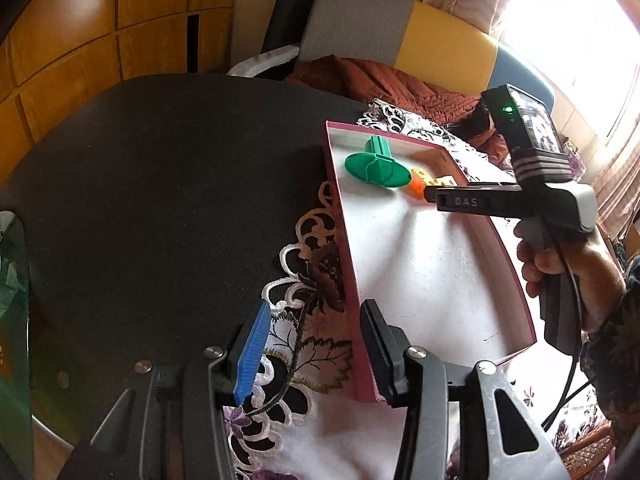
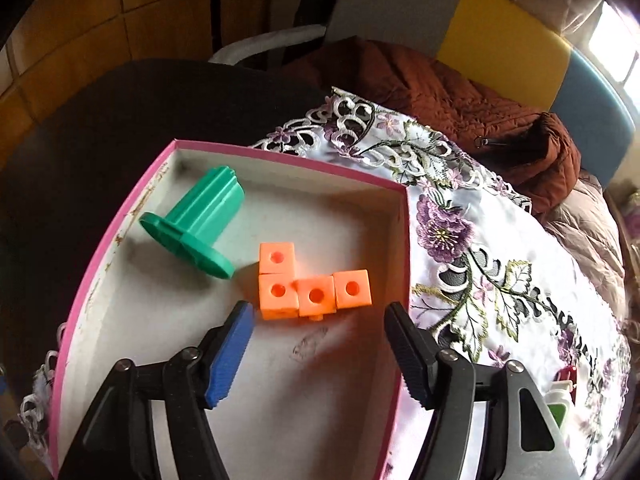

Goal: Organize rigid objects
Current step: 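Carry the orange linked cubes into the tray and open the right tool, then grasp the green-white bottle with the left tool while the right tool returns to the toys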

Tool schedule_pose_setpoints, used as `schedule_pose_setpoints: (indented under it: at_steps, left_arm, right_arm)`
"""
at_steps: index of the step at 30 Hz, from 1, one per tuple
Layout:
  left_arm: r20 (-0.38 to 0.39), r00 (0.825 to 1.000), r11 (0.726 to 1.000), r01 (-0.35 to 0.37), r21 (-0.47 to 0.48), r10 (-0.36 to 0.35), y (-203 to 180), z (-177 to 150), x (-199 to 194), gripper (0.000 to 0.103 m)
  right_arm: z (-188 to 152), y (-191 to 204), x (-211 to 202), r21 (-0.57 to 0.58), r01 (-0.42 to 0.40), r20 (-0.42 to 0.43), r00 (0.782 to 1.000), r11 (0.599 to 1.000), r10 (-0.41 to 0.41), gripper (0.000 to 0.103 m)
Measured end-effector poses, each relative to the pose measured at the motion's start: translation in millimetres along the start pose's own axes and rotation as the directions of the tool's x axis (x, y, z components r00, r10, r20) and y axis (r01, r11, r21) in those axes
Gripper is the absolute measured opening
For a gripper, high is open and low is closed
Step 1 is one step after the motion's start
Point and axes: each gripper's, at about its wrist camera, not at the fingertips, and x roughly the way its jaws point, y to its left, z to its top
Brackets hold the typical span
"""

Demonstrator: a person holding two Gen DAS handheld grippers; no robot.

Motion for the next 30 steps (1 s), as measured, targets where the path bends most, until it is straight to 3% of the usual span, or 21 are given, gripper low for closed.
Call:
schedule_pose_setpoints:
  at_steps: [18, 30]
  left_arm:
    - [0.017, 1.0, 0.999, -0.003, 0.047, 0.002, -16.9, -3.7, -12.2, 0.047]
    - [0.009, 1.0, 0.994, 0.009, 0.105, -0.01, -40.2, -5.4, -17.0, 0.047]
  right_arm:
    - [-43.0, -13.6, -67.2, 0.095, -0.062, 0.12, 0.991, 0.994, 0.05, 0.082]
    - [-80.8, -59.9, -119.0, 0.173, -0.035, 0.21, 0.978, 0.984, -0.002, 0.082]
